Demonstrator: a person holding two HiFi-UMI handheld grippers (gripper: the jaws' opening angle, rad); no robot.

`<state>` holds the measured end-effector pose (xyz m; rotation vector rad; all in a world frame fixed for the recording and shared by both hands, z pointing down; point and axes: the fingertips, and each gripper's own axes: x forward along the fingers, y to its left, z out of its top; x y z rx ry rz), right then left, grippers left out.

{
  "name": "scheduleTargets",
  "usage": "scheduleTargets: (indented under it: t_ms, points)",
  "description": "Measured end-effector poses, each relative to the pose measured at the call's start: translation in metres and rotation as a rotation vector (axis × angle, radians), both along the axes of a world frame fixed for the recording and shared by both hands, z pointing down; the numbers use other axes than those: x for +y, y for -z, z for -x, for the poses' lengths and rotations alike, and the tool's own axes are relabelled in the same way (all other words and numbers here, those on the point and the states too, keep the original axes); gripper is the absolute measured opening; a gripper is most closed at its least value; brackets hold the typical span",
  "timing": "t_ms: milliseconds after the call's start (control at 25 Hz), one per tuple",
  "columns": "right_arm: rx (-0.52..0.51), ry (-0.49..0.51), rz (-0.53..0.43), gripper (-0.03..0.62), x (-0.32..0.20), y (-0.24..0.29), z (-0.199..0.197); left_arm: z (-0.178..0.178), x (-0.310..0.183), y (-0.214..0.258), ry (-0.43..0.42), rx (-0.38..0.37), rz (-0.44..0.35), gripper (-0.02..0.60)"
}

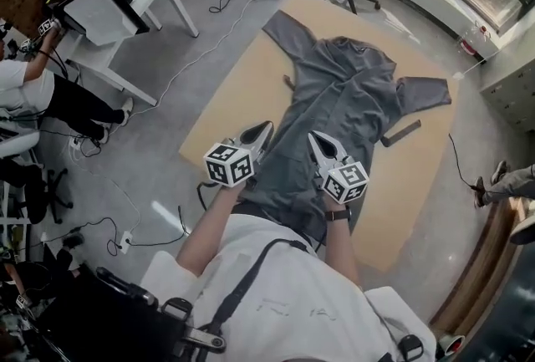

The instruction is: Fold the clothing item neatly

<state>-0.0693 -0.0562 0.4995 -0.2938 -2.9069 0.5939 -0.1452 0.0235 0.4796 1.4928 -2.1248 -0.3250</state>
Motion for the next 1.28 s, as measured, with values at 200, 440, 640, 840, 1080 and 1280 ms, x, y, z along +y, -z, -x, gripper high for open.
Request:
scheduleTargets:
  t_ms: [200, 440, 640, 840, 1080, 1280]
  points:
    - [0.082, -0.080, 0.003, 0.006, 0.001, -0.021, 0.015, 0.037, -0.005, -0.034, 0.004, 0.009, 0.075, 0.002]
    - [0.211, -0.190, -0.057, 0.006, -0.011, -0.040, 0.052, 0.083, -0.012, -0.058, -0.061, -0.038, 0.147, 0.002]
    - [0.275, -0.233, -0.110, 0.006, -0.026, -0.054, 0.088, 0.131, -0.024, -0.086, -0.081, -0.036, 0.186, 0.002]
    - [0.327, -0.248, -0.113, 0.005, -0.035, -0.070, 0.112, 0.189, -0.045, -0.123, -0.074, 0.032, 0.239, 0.002]
    - [0.317, -0.229, -0.107, 0.006, -0.043, -0.072, 0.143, 0.282, -0.098, -0.156, 0.023, 0.234, 0.178, 0.034]
    - [0.371, -0.176, -0.106, 0.006, -0.033, -0.086, 0.144, 0.347, -0.132, -0.198, 0.148, 0.314, 0.205, 0.117]
